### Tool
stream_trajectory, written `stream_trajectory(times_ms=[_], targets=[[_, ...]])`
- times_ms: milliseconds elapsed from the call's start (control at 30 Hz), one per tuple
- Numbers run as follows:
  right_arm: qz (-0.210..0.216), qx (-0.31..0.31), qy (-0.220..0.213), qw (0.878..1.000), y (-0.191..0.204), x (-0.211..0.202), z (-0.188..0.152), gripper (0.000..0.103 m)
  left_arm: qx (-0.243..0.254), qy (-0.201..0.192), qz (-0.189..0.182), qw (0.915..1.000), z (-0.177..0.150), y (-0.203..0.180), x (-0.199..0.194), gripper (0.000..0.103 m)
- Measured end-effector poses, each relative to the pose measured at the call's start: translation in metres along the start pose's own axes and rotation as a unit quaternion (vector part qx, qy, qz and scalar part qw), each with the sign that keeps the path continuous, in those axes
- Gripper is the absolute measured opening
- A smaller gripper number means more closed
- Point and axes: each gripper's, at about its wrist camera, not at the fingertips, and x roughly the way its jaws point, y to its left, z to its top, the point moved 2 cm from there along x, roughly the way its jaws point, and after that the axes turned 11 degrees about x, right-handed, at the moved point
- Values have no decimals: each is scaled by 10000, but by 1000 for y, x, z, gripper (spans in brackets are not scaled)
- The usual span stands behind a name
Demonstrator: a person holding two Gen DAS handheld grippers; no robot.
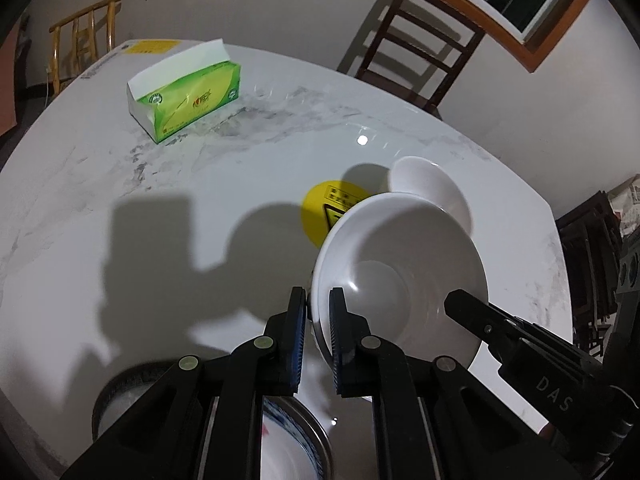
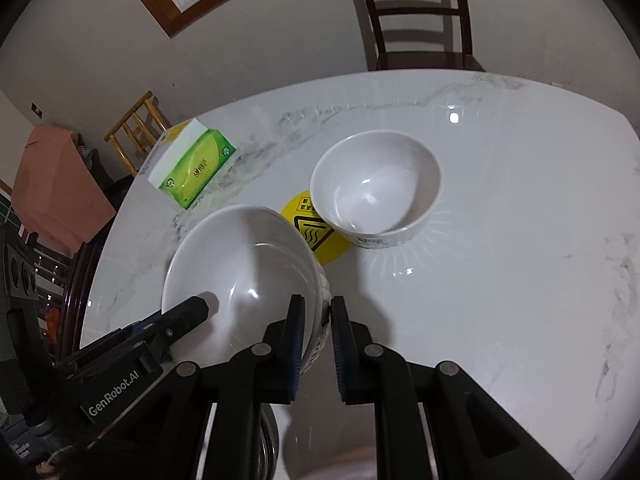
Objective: Organize plates and bowls
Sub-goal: 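Lift the rabbit-print bowl with the left tool over the pink bowl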
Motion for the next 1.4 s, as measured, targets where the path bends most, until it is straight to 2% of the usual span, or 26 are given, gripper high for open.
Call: stream_trajectory(times_ms=[367, 533, 833, 967, 1400], targets=[[19, 82, -314, 9995, -25, -72, -38, 14, 302, -181, -182, 9992, -31, -50, -48, 9], [-2, 170, -336, 9993, -41, -90, -61, 14, 439, -201, -215, 9986, -51, -70, -65, 9], [-93, 407, -298, 9987, -72, -99, -93, 14, 665, 30, -260, 9974, -90, -100, -66, 9], [-152, 482, -150, 9986, -82, -92, -104, 14, 718, 166, -226, 9970, -104, -107, -59, 9], [-339, 614, 173, 9974, -99, -67, -127, 14, 889, 412, 74, 9952, -122, -114, -36, 9]])
